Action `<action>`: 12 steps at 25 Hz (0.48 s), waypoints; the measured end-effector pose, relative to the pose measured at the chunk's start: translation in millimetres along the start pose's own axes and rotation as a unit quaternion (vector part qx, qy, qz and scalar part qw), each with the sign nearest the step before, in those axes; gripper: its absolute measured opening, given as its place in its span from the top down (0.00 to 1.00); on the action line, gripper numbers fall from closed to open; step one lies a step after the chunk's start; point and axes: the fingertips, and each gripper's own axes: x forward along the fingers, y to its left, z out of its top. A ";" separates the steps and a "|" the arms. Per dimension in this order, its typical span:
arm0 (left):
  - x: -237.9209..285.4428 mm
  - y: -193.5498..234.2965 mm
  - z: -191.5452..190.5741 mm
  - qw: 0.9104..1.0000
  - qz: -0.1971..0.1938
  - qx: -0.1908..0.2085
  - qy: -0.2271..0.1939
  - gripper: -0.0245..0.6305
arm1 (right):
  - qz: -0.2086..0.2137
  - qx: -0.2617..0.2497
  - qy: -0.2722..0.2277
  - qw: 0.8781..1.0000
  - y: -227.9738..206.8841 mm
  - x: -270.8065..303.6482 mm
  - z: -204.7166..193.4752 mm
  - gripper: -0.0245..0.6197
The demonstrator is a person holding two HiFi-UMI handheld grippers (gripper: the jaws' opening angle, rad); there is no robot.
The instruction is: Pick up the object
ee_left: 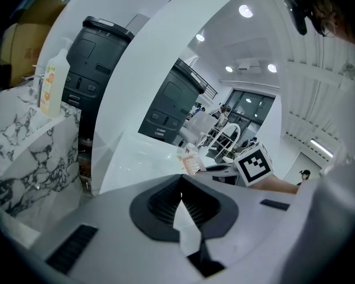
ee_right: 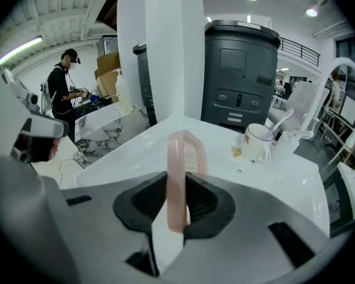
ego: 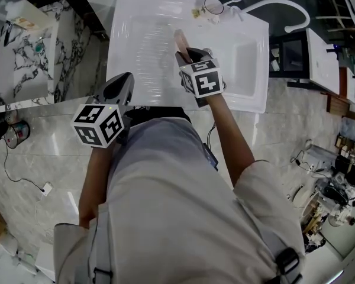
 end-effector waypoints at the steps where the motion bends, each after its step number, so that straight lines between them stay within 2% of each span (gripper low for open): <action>1: 0.0 0.0 -0.1 1.000 0.001 0.000 0.000 0.96 | 0.001 0.005 -0.002 1.000 0.8 -2.1 -0.5 0.83; 12: 4.3 -0.5 -9.8 1.000 0.015 0.016 0.019 0.96 | 0.005 0.044 -0.018 0.999 7.0 -25.3 -12.1 0.83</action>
